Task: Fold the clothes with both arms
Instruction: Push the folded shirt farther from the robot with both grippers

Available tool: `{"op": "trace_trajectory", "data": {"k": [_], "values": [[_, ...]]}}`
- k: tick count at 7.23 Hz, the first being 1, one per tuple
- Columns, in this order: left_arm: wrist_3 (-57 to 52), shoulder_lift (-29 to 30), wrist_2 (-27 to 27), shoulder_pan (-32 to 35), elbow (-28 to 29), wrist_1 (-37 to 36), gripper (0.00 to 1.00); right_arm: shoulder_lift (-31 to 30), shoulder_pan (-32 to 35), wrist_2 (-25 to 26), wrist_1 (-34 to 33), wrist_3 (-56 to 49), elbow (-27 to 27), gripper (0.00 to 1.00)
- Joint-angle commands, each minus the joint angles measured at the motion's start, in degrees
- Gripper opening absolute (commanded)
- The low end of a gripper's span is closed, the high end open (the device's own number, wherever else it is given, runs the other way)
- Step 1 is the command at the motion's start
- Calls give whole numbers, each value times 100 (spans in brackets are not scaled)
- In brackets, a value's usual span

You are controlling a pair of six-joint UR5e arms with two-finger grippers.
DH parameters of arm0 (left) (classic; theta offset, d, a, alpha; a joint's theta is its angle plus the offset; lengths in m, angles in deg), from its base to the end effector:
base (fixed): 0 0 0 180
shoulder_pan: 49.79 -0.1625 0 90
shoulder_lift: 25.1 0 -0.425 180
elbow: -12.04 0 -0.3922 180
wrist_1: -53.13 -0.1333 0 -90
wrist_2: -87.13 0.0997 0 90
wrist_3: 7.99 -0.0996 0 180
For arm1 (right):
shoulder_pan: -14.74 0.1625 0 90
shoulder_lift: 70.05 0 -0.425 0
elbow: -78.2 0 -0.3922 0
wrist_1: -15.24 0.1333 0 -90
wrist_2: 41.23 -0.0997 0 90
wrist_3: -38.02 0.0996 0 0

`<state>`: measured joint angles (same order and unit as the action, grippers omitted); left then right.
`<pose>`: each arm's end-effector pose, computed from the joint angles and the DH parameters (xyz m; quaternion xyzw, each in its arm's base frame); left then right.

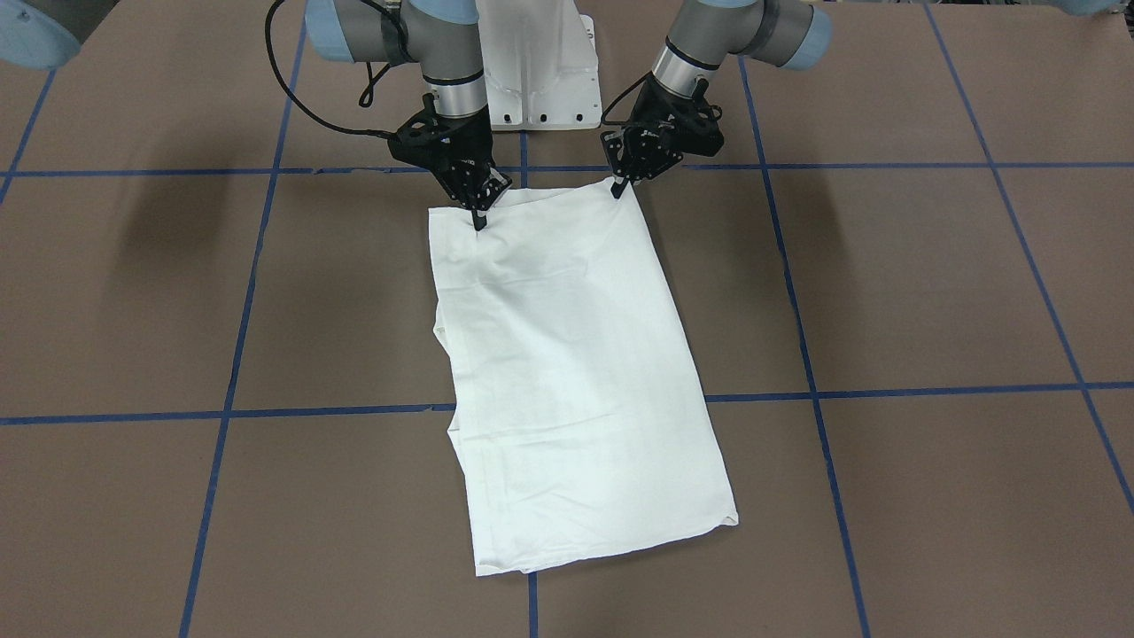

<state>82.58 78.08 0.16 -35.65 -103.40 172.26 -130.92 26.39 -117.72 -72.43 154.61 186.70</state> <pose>0.4831 -0.2646 0.2769 0.0876 0.5507 -0.1209 0.8212 -0.5653 -0.2764 0.2300 0.0512 -0.4297 0.3418 0.8342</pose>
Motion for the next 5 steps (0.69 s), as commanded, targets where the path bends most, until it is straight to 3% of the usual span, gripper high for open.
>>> {"op": "trace_trajectory", "data": {"k": [1,3,5], "values": [[-92,0,-266,11,-1054,-895,0,-21,-127,-14,-1246,21,1264,0],[-92,87,-355,2,-2093,-1941,0,57,-286,-32,-2345,83,2284,0],[-101,255,-338,19,-1853,-2069,0,102,-278,-6,-2352,-4,2054,0]]}}
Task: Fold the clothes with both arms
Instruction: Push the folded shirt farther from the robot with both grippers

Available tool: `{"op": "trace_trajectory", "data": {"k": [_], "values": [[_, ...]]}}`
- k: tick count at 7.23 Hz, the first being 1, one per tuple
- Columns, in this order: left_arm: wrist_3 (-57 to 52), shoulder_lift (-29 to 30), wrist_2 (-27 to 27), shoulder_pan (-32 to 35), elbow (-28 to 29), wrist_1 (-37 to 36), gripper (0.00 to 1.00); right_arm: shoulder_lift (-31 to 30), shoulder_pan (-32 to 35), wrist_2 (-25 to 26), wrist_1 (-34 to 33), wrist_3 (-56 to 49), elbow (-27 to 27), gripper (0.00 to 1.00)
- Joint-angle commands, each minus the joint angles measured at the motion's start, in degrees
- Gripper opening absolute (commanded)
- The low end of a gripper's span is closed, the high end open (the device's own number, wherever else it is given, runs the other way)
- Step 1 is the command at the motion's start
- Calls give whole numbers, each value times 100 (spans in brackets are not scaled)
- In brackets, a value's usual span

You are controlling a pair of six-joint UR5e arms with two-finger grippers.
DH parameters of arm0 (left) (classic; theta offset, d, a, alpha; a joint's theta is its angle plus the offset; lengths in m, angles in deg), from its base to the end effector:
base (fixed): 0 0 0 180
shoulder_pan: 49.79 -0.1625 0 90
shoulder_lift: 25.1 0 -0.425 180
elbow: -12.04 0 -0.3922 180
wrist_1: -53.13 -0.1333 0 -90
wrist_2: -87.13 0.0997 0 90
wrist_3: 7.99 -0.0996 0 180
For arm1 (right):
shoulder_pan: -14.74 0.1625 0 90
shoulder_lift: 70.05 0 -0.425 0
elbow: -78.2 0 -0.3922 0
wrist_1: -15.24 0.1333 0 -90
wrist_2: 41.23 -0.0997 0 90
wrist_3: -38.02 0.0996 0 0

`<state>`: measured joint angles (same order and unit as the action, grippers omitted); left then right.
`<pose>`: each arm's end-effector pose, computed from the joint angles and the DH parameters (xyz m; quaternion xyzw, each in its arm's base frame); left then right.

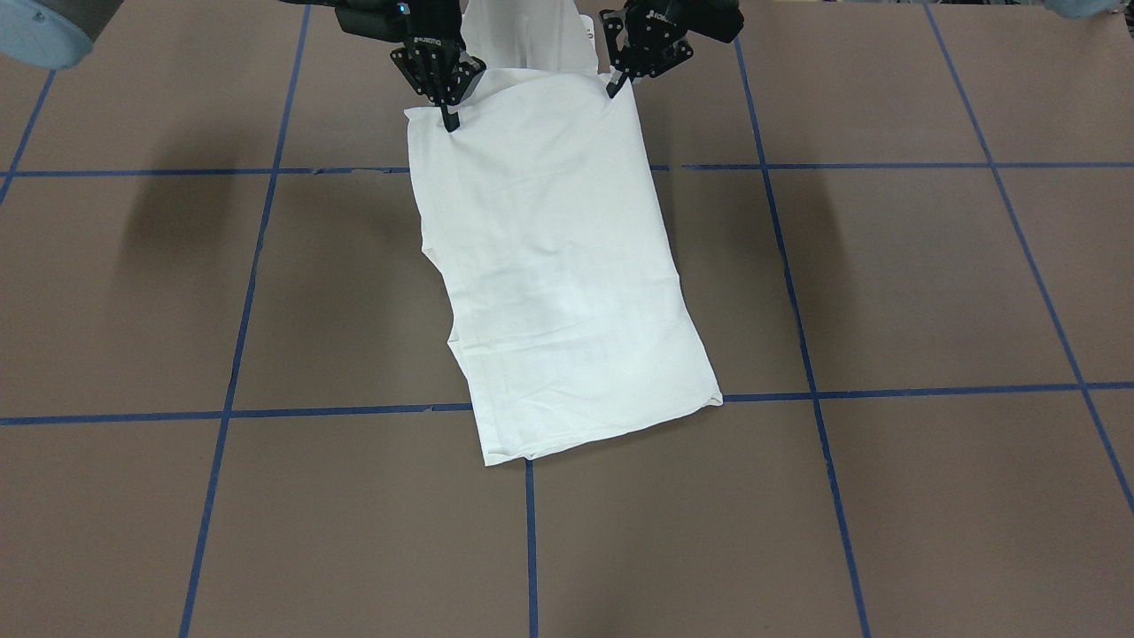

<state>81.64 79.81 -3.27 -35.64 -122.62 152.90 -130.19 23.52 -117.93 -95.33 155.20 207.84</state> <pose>0.3907 -0.2353 0.1769 0.0690 0.5646 -0.0967 0.8167 -0.4580 -0.2288 0.1522 0.0383 -0.4229 0.3247 0.8451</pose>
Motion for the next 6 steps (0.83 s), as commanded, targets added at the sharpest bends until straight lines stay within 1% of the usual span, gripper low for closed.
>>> {"op": "trace_trajectory", "data": {"k": [1,2,3,4,5,6], "values": [[-59,134,-4,262,210,-134,0,37,174,24,140,-151,-175,0],[-425,379,-12,569,421,-151,0,228,428,24,446,-273,-498,0],[-629,512,-21,937,684,-151,0,613,727,15,676,-388,-1050,0],[-883,670,-30,1298,1008,-151,0,782,1026,-2,1017,-650,-1455,0],[-1077,758,-30,1632,1394,-81,0,793,1377,-20,1525,-748,-1773,0],[-1262,968,-30,1905,1799,-37,0,932,1598,-29,1870,-1089,-2263,0]]}}
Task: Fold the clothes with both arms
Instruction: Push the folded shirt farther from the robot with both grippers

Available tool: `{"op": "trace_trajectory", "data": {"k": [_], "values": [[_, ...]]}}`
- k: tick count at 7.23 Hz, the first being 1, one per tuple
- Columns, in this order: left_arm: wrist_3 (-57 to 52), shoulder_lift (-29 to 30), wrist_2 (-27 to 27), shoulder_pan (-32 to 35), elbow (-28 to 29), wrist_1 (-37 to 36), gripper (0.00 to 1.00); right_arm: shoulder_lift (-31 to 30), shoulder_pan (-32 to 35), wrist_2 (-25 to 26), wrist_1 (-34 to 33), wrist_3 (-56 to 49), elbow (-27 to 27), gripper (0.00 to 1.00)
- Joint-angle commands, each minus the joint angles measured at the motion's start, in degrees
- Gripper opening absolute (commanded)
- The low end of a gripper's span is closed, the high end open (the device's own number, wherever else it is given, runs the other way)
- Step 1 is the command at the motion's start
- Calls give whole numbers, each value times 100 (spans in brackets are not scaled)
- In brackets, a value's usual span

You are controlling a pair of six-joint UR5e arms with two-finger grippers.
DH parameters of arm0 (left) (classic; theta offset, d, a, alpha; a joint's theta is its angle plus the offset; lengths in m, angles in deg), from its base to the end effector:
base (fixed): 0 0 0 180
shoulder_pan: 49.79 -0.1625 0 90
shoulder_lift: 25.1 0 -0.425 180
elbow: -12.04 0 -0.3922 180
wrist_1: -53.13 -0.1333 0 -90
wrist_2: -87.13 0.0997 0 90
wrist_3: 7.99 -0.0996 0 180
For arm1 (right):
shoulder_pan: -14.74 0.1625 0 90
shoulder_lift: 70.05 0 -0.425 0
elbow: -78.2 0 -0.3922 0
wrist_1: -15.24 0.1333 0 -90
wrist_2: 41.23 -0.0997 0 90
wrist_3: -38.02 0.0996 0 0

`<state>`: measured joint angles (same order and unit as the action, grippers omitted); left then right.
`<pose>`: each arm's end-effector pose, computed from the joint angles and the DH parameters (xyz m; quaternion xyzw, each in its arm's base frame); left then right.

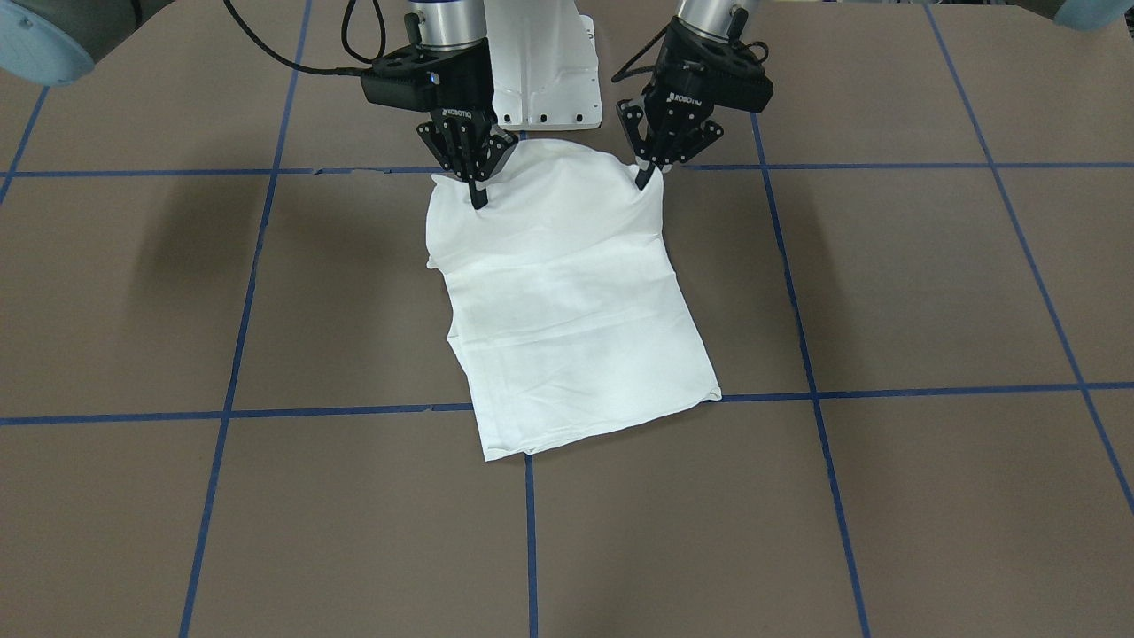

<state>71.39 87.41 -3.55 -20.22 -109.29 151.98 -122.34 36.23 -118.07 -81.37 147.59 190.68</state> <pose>0.3943 -0.3756 0.1956 0.1740 0.4903 -0.1375 0.8429 -0.4939 -0.3621 0.1358 0.1098 -0.4460 0.3594 0.8124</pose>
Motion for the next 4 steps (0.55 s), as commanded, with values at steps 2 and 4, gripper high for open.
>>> {"op": "trace_trajectory", "data": {"k": [2,4], "values": [[-474,499,33,584,1685,734,0,970,627,-154,1158,-455,-2178,0],[-493,578,51,638,2663,1669,0,1343,690,-155,1783,-481,-3168,0]]}}
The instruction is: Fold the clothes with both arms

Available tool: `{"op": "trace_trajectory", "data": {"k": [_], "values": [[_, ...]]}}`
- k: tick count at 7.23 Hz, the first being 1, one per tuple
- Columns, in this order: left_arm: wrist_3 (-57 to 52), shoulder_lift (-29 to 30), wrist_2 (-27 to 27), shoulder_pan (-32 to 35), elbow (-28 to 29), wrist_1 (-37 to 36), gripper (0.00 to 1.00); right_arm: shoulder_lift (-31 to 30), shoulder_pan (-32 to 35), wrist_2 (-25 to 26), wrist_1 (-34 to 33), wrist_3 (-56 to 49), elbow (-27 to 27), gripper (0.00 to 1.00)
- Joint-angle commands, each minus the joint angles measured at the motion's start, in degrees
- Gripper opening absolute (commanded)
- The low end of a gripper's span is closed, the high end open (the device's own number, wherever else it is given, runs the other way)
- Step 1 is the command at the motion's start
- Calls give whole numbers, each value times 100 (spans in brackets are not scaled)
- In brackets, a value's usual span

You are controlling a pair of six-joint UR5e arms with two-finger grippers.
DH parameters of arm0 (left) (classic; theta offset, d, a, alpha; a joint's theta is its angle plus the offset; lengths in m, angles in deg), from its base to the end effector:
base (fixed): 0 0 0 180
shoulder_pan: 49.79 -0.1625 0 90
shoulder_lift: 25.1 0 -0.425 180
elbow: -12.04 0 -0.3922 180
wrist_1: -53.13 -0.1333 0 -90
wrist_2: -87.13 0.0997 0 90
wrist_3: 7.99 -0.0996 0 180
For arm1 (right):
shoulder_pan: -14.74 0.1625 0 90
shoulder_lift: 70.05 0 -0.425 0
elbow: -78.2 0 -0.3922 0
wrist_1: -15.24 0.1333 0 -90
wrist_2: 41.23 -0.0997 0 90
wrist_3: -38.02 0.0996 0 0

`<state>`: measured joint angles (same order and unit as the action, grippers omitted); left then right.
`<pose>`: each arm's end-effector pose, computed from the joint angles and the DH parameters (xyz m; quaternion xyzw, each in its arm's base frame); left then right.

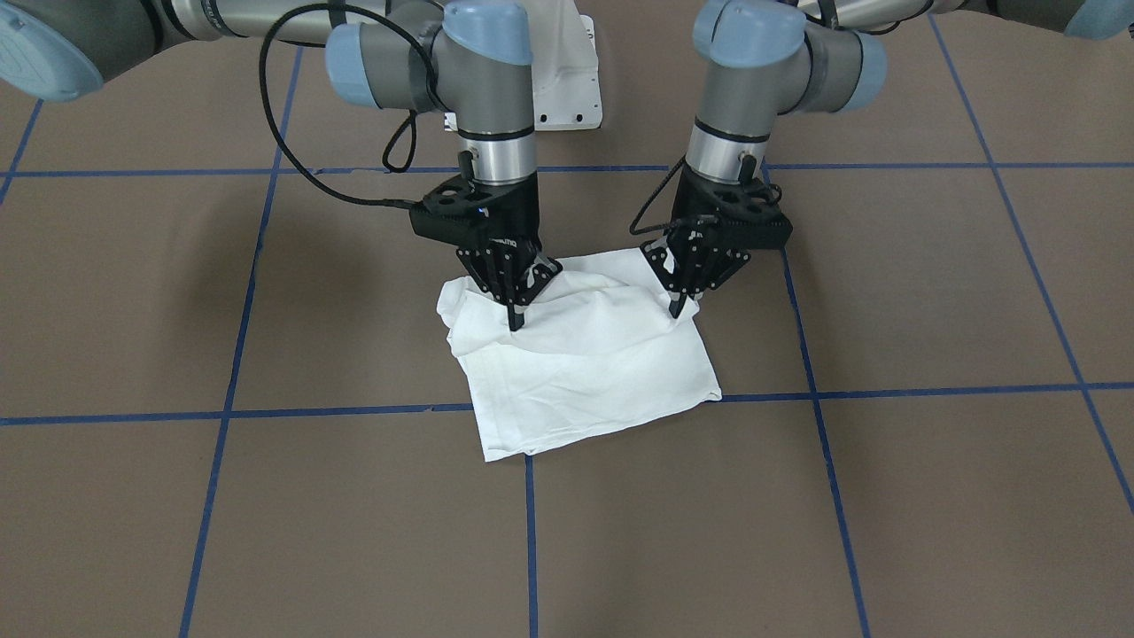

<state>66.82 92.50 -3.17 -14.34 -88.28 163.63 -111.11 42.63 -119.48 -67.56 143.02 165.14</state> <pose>0.4471 -0.4813 0.2653 0.2066 0.4421 -0.1523 0.8595 -0.5746 -0.4778 0.1390 0.1409 -0.4314 0.3679 0.8116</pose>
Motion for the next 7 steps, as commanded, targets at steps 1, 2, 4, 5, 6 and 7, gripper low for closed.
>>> {"op": "trace_trajectory", "data": {"k": [1,2,4,5,6,7], "values": [[-45,113,21,59,714,507,0,230,67,-14,475,-93,-800,0],[-53,114,21,67,741,507,0,230,93,-23,485,-120,-854,0],[-123,114,21,102,733,507,0,378,128,-23,485,-173,-1090,0],[-280,114,21,111,733,507,0,431,137,-23,563,-173,-1170,0],[-282,114,-13,129,698,507,38,441,137,-14,834,-173,-1241,0],[-430,122,-31,129,654,507,99,449,137,3,845,-661,-1250,96]]}}
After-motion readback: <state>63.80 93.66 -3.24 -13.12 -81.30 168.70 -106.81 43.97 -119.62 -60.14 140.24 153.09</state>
